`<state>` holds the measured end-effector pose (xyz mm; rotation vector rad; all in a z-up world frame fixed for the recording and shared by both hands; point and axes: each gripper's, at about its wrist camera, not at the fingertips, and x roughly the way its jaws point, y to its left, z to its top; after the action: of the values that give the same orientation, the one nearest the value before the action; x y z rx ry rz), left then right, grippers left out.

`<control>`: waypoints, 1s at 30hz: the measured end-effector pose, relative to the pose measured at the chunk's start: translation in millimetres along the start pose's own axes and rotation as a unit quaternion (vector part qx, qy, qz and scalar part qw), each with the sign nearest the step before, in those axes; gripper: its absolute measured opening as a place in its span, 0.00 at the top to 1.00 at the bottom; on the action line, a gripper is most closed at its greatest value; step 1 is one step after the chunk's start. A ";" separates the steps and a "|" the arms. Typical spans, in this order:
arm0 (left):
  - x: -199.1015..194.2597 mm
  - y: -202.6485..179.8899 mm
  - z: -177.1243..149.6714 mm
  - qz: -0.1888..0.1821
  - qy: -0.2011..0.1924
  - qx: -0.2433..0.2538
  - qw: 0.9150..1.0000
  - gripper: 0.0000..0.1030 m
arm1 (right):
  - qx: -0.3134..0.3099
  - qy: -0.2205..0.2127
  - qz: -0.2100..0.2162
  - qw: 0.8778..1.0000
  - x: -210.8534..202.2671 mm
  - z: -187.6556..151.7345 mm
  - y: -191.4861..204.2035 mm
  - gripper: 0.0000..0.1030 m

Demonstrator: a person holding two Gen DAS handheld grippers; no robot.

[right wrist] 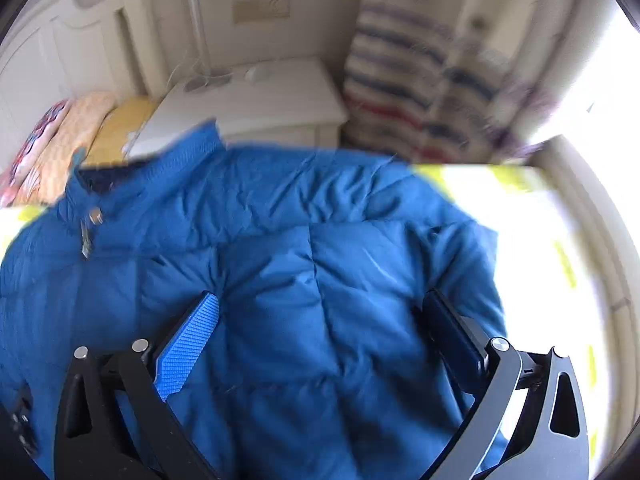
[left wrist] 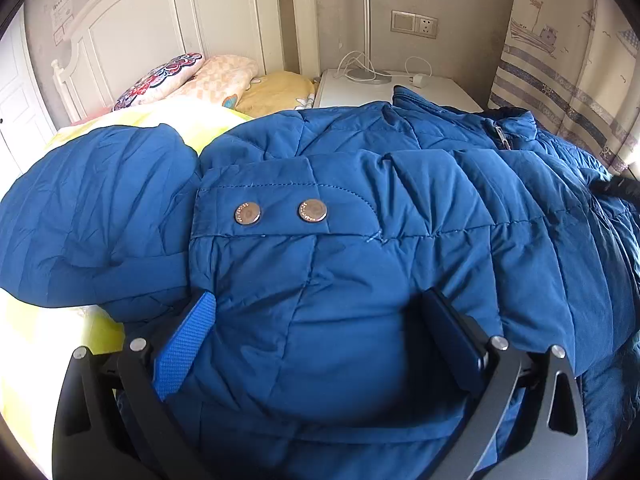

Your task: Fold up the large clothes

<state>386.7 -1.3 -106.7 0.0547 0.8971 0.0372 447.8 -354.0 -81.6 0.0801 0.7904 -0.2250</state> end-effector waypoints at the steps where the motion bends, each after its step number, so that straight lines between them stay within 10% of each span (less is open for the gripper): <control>1: 0.0 0.0 0.0 0.001 0.000 0.001 1.000 0.02 | -0.012 -0.017 0.021 1.000 -12.3 -6.5 10.6 0.05; 6: 0.0 -0.2 -0.2 0.001 0.000 0.001 1.000 0.02 | -0.134 0.060 0.085 0.985 0.0 -45.4 75.0 0.05; 30: -0.4 0.8 -0.6 -0.003 0.000 -0.002 1.000 0.02 | -0.107 0.036 0.089 0.990 -74.4 -141.9 12.9 0.04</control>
<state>386.0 -0.6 -106.7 0.0478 0.8980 0.0334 301.5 -306.7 -128.4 -0.0448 0.8704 0.0319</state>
